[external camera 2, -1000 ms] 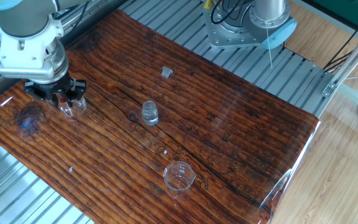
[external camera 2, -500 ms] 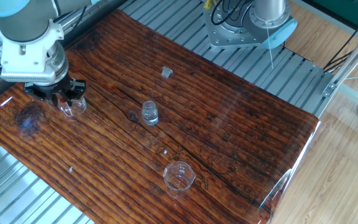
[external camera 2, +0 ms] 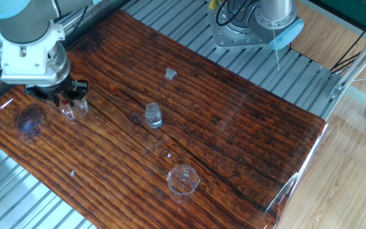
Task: Transfer liquid using a dropper
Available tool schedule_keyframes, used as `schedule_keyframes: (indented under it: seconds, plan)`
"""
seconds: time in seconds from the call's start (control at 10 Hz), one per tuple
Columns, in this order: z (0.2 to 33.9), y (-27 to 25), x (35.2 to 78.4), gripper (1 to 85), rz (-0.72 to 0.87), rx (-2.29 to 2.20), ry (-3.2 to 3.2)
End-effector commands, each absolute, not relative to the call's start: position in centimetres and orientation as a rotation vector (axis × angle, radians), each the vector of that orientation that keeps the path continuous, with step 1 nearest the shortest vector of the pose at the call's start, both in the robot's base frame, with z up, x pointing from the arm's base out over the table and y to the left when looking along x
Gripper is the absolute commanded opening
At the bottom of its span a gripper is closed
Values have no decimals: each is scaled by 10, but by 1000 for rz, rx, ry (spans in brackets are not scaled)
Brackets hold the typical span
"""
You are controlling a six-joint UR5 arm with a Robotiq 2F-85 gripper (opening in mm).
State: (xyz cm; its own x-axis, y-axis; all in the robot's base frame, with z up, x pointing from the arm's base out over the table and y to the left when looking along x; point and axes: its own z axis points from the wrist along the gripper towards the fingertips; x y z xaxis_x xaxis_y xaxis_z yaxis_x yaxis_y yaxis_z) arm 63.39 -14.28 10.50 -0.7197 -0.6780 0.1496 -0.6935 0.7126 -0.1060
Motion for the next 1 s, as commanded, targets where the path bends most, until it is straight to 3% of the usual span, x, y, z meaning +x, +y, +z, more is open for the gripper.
schedule_keyframes:
  seconds: [0.0,0.9]
  plan:
    - [117,-138,628,343,205,1121,-2811]
    - [120,-159,623,357,304,1085,-2757]
